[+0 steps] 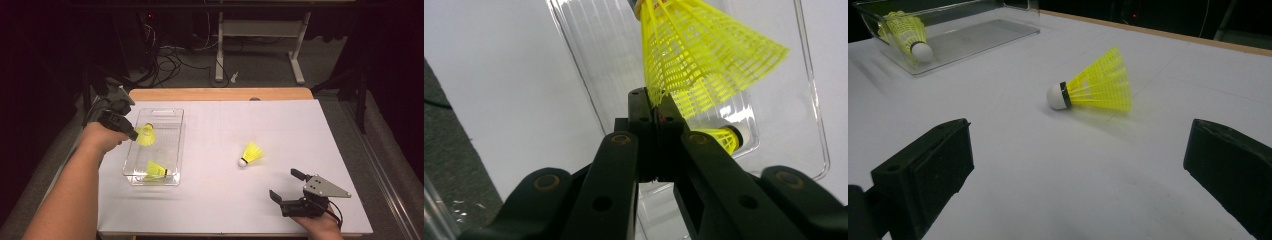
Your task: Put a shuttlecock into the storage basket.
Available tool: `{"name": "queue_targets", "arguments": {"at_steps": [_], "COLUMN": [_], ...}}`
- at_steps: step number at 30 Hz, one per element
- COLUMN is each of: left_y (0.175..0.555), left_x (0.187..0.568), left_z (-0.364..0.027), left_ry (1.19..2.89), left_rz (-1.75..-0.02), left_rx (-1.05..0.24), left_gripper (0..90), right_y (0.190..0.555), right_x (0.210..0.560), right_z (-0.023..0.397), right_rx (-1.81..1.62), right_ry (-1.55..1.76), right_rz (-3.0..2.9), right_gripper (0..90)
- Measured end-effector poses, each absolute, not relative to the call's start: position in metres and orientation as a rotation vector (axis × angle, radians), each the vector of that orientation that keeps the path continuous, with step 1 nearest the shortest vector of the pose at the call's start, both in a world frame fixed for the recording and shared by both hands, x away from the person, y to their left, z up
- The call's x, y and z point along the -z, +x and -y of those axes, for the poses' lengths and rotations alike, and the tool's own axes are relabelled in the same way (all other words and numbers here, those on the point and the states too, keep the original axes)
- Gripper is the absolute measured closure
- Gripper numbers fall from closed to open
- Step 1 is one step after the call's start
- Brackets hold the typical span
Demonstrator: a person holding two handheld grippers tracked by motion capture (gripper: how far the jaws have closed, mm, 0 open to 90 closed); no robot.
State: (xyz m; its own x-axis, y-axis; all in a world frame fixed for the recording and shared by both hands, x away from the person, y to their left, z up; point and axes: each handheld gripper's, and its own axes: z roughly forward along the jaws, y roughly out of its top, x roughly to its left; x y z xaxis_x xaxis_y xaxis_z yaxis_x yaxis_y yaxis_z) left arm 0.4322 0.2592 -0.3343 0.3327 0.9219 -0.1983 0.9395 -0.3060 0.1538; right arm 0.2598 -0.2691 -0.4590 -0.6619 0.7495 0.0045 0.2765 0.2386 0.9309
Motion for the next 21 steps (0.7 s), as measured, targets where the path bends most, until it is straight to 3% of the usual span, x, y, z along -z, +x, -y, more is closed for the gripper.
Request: {"name": "queue_targets", "arguments": {"at_steps": [21], "left_y": [0.443], "left_x": [0.362], "left_z": [-0.251], "left_ry": [2.385], "left_rz": [-1.704], "left_rx": [0.098], "left_gripper": [89.7], "right_y": [0.26], "right_x": [0.46], "right_z": [0.267], "right_rx": [-1.412], "right_ry": [0.932], "right_rz": [-2.081], "right_gripper": [0.0]}}
